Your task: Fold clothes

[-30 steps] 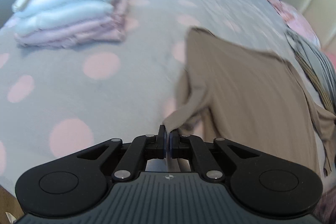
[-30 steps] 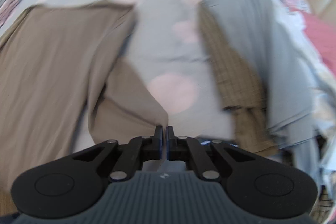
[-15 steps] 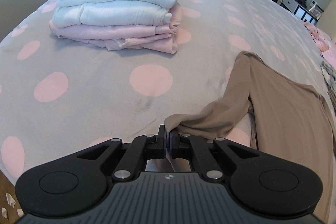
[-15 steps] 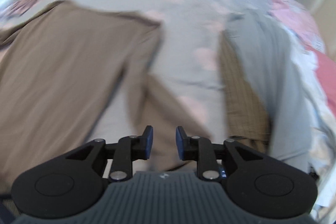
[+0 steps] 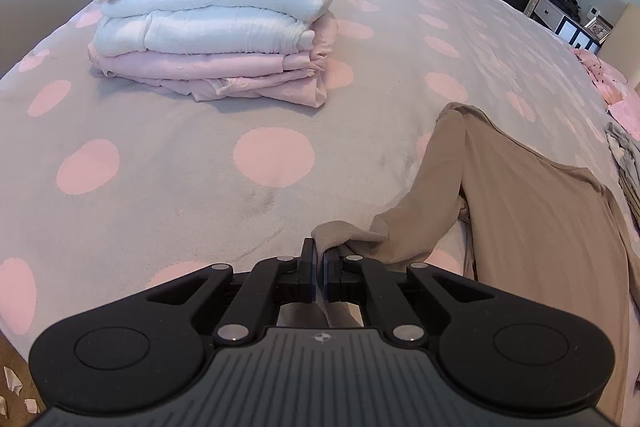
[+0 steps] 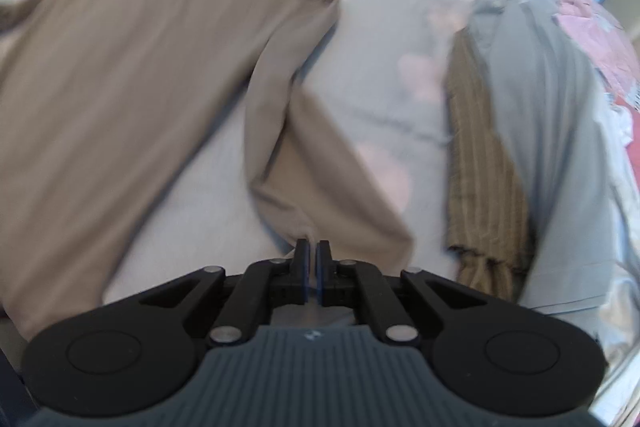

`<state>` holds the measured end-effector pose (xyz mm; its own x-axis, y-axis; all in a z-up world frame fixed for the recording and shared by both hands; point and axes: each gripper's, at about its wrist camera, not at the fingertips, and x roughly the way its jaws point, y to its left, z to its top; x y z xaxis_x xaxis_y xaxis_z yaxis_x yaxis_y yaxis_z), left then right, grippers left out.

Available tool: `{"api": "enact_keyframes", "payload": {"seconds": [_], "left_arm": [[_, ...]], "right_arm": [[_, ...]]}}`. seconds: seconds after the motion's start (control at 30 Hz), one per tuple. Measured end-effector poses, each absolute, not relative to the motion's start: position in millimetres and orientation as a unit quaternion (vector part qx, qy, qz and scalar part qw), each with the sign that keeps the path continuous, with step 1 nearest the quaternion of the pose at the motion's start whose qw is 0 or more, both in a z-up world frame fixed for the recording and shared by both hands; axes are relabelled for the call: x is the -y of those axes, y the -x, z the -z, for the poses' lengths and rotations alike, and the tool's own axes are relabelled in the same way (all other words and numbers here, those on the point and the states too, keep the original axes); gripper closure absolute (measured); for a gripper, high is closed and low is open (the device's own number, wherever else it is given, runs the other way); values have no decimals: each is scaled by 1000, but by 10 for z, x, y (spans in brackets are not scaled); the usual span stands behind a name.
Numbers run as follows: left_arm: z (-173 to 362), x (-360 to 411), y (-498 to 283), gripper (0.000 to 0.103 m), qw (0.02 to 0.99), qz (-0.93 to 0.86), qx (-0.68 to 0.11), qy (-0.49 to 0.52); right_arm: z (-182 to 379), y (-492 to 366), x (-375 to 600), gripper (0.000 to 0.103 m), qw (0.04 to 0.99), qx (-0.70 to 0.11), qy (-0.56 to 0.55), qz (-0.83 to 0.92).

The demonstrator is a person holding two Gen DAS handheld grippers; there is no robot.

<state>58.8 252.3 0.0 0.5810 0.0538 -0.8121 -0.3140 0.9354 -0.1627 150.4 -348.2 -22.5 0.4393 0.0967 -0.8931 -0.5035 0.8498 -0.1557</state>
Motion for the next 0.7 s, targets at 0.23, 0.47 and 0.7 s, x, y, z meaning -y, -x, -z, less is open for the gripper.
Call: {"api": "enact_keyframes", "payload": {"seconds": [0.23, 0.47, 0.7], "left_arm": [[32, -2533, -631, 102, 873, -112, -451, 148], [44, -2549, -669, 102, 871, -125, -452, 145], [76, -2706, -699, 102, 869, -157, -446, 149]], "right_arm": [[-200, -1758, 3888, 100, 862, -476, 131, -112], [-152, -2120, 4434, 100, 859, -504, 81, -18], [121, -2206, 4772, 100, 844, -533, 51, 36]]}}
